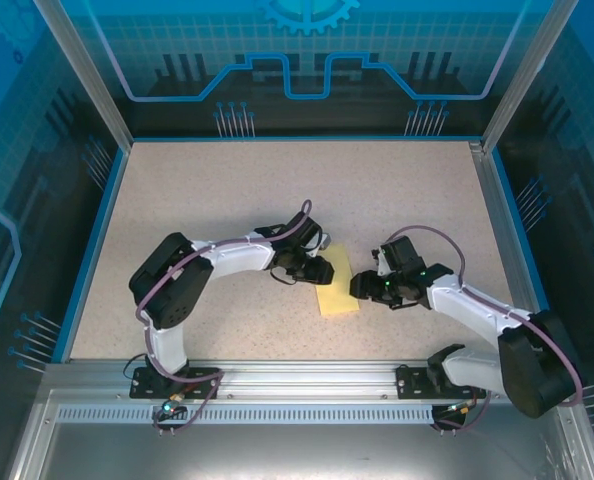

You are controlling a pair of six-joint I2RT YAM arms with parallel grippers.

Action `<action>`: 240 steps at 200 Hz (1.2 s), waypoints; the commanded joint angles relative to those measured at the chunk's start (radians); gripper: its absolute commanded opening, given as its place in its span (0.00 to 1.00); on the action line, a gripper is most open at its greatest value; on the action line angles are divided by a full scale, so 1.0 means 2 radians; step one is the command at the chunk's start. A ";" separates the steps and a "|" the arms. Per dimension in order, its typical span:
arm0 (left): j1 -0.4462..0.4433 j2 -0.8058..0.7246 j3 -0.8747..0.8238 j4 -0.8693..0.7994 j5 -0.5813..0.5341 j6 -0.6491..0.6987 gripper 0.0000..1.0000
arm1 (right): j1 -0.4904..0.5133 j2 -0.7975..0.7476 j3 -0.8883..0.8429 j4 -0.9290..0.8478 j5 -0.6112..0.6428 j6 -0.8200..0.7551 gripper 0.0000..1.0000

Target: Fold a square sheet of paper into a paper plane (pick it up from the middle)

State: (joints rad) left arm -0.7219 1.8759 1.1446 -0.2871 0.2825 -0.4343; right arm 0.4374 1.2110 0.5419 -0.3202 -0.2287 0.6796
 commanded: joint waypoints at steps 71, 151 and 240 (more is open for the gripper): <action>-0.001 0.029 0.017 -0.024 -0.028 0.025 0.36 | -0.008 0.034 -0.017 0.061 -0.070 0.001 0.54; 0.000 0.027 0.001 -0.014 -0.027 0.025 0.35 | 0.017 0.057 -0.019 0.057 -0.056 0.002 0.54; 0.000 0.029 0.000 -0.014 -0.024 0.028 0.35 | 0.027 0.024 -0.024 0.077 -0.091 0.024 0.48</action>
State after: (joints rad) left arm -0.7219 1.9144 1.1561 -0.3084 0.2462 -0.4084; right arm 0.4847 1.3003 0.5159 -0.1894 -0.3698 0.7044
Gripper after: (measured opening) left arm 0.350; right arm 0.496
